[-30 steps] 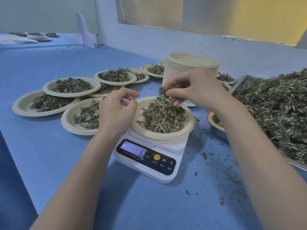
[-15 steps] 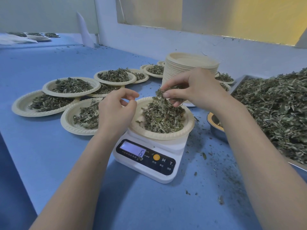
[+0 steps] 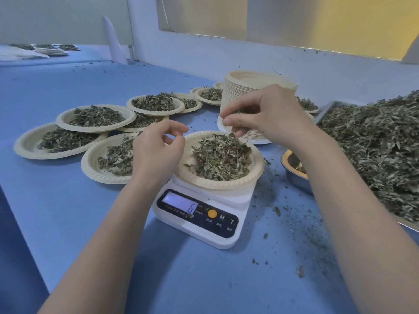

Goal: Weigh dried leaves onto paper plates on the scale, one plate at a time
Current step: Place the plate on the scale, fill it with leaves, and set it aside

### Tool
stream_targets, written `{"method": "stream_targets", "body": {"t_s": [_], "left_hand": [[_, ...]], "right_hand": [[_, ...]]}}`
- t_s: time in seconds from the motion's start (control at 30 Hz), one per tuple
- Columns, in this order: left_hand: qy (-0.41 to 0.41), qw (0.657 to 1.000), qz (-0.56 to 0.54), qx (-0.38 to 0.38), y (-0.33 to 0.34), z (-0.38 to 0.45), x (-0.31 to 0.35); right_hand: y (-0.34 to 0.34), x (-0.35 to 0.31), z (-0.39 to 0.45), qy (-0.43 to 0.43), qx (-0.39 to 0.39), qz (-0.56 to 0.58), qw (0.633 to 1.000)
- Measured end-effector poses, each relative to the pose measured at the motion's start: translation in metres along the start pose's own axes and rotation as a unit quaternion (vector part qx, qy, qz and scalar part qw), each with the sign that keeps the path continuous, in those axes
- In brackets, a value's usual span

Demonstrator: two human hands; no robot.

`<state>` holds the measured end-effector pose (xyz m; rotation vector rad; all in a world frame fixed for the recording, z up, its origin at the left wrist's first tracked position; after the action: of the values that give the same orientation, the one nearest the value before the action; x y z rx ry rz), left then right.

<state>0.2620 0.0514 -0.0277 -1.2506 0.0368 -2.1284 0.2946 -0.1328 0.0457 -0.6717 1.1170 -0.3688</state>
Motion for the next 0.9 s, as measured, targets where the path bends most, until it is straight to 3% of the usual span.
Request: {"method": "stream_targets", "body": {"t_s": [0.9], "left_hand": [[0.006, 1.000, 0.002, -0.001, -0.0001, 0.0004, 0.0011]], "right_hand": [[0.0062, -0.0001, 0.0005, -0.028, -0.036, 0.006, 0.999]]}}
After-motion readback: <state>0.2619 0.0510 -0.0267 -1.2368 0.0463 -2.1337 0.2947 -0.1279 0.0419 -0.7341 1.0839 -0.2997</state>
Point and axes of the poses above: each hand's wrist, its own z-axis towards the middle knuckle, its own y-axis out of the palm, x = y × z, the point moved 7 cm from there along z, towards the middle knuckle, and after that the axes turned 7 degrees about y, right-handed, at the moved point
